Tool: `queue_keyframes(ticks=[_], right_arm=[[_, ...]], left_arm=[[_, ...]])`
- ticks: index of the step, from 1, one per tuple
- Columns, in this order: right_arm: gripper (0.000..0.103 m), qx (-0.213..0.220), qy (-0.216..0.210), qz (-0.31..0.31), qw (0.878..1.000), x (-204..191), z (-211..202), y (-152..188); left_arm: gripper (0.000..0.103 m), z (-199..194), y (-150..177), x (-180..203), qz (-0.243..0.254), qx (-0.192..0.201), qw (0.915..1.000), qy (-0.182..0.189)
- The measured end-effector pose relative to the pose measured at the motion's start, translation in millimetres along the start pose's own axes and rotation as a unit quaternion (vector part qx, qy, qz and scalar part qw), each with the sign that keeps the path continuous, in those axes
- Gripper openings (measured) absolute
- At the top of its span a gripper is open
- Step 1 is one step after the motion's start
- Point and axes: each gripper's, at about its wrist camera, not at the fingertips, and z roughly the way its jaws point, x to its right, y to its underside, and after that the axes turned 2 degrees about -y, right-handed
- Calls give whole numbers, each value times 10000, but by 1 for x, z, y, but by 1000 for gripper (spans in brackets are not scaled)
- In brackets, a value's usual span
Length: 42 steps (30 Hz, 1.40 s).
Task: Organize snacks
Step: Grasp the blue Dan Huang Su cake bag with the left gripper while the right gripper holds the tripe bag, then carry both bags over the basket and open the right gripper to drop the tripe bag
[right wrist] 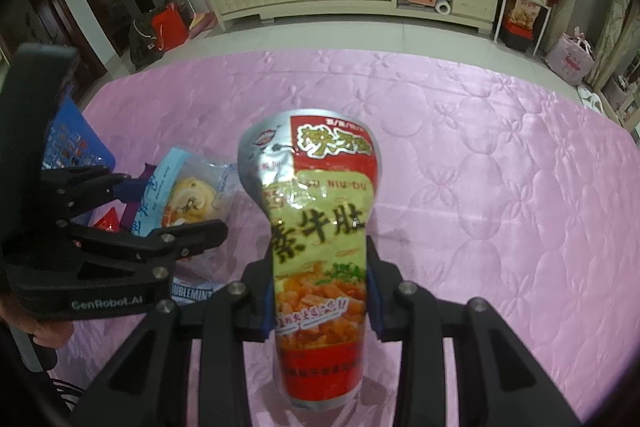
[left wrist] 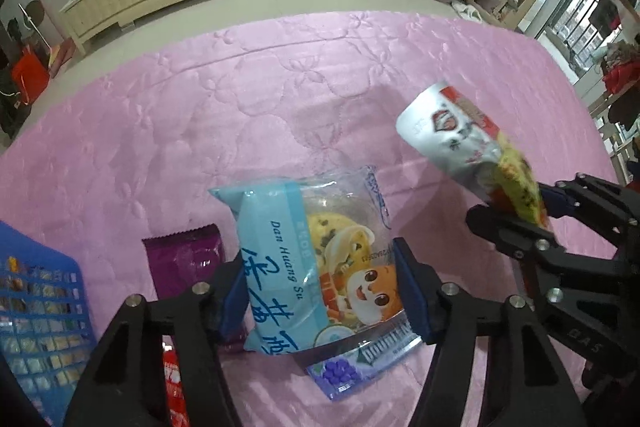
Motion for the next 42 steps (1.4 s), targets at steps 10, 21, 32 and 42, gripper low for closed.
queue_keyframes(ticks=[10, 21, 32, 42], right_arm=[[40, 161, 87, -86, 9998, -12, -26, 6], [40, 523, -29, -277, 9982, -67, -76, 15], [40, 845, 5, -455, 9954, -132, -138, 18], [40, 912, -414, -441, 9940, -178, -153, 16]], left_arm=[[62, -40, 28, -2, -10, 360, 9994, 23], [62, -107, 73, -13, 191, 872, 9960, -92], [62, -196, 113, -63, 56, 1473, 9890, -87], [62, -247, 133, -119, 27, 1802, 9835, -157]])
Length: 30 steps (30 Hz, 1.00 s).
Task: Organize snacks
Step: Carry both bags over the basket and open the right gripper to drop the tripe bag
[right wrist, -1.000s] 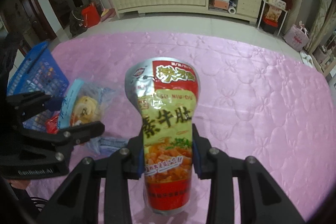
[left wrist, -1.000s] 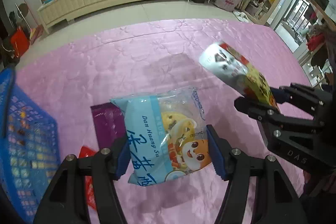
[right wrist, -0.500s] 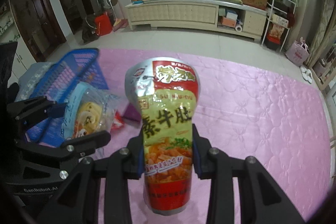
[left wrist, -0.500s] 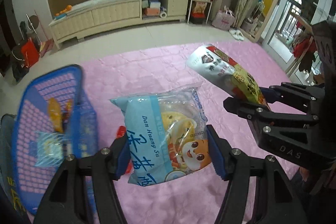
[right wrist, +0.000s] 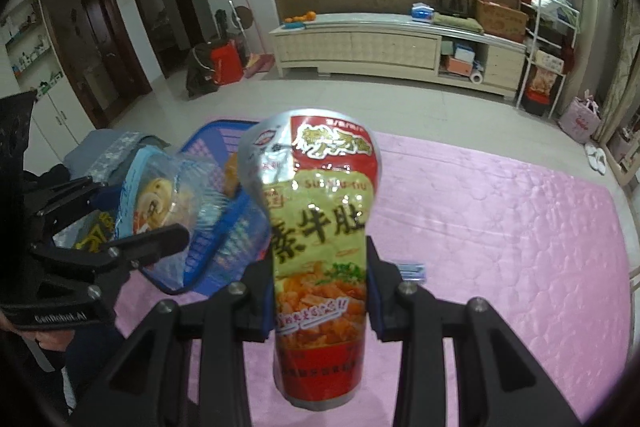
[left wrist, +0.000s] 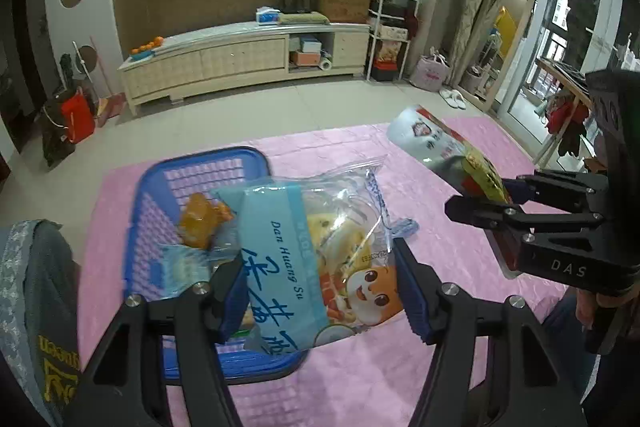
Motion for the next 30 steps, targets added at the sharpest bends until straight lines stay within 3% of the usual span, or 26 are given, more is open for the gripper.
queue_keyframes(ticks=[13, 22, 30], right_arm=[[40, -155, -403, -205, 9989, -47, 41, -28], [40, -484, -540, -317, 9969, -72, 90, -41], [41, -787, -528, -177, 9953, -83, 127, -58]], left_arm=[[62, -20, 7, -53, 11, -8, 9997, -239], [62, 2, 9, -86, -75, -222, 9987, -448], [62, 32, 13, -110, -287, -494, 9976, -382]])
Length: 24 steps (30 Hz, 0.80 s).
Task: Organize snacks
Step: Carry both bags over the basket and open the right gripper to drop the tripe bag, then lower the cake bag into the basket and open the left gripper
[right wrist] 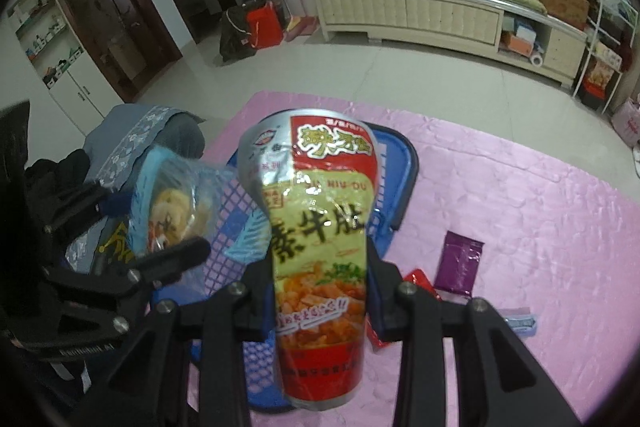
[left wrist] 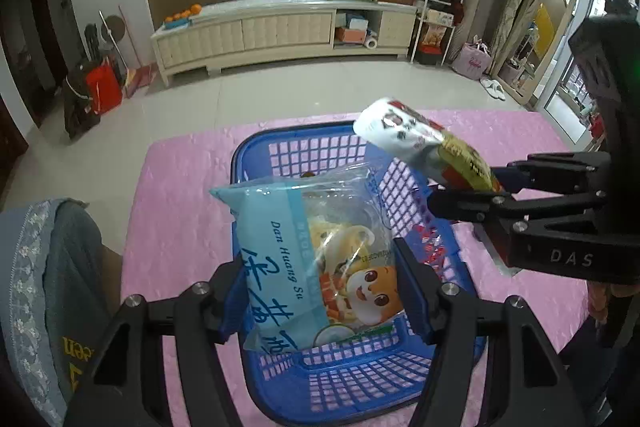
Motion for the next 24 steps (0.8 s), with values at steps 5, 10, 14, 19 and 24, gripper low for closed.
queue_keyframes(ticks=[5, 10, 14, 19, 24], right_arm=[[41, -157, 127, 94, 9998, 0, 19, -9], [44, -196, 310, -21, 9993, -5, 28, -14], [74, -260, 381, -50, 9989, -5, 36, -16], [88, -45, 430, 44, 9991, 0, 29, -15], [102, 87, 703, -71, 9975, 3, 18, -8]], left_arm=[[62, 15, -6, -10, -130, -94, 9999, 21], [62, 19, -11, -15, -195, -31, 9998, 36], [62, 18, -10, -15, -215, -29, 9998, 28], [62, 13, -8, -15, -183, -37, 9998, -2], [62, 10, -8, -11, -170, -58, 9998, -18]])
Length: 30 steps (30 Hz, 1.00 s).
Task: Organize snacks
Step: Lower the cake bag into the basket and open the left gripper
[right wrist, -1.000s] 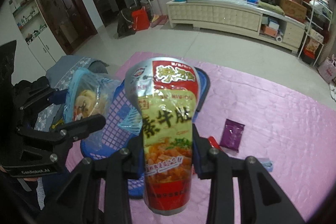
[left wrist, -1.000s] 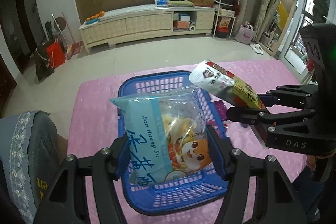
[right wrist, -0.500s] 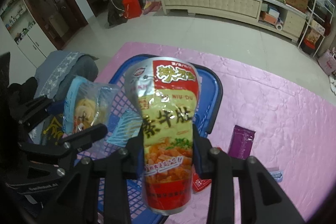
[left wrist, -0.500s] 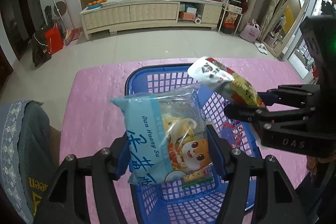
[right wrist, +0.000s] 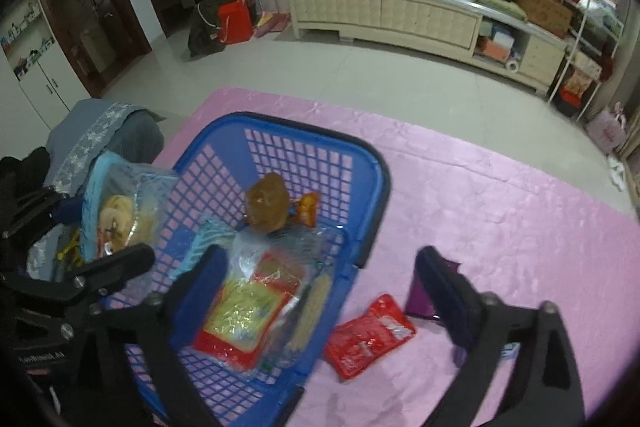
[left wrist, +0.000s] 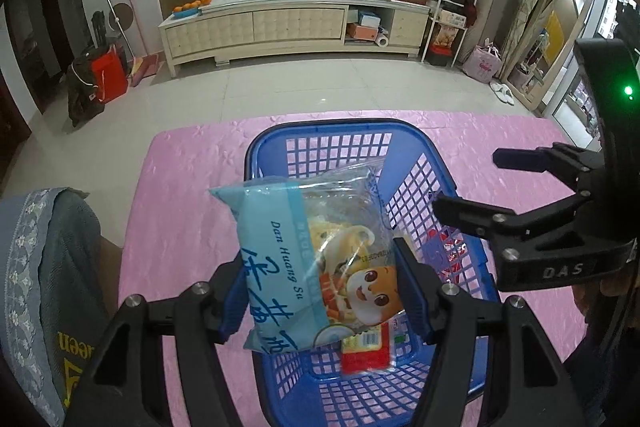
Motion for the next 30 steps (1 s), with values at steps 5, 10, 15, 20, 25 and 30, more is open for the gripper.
queue_keyframes(ticks=[5, 10, 15, 20, 25, 30], right_arm=[[103, 8, 20, 80, 10000, 8, -6, 7], [103, 21, 105, 200, 9997, 22, -8, 13], [103, 49, 131, 339, 9993, 36, -6, 16], [103, 53, 139, 450, 9989, 49, -3, 20], [103, 59, 164, 502, 9986, 58, -1, 21], [103, 79, 151, 497, 9986, 65, -6, 25]], left_arm=[[62, 3, -2, 8, 84, -23, 9999, 58], [63, 10, -7, 21, 286, -60, 9995, 94], [63, 21, -13, 31, 393, -108, 9991, 155], [63, 36, -17, 34, 431, -187, 9987, 194], [64, 48, -21, 36, 343, -177, 9990, 206], [80, 46, -23, 35, 247, -86, 9993, 284]])
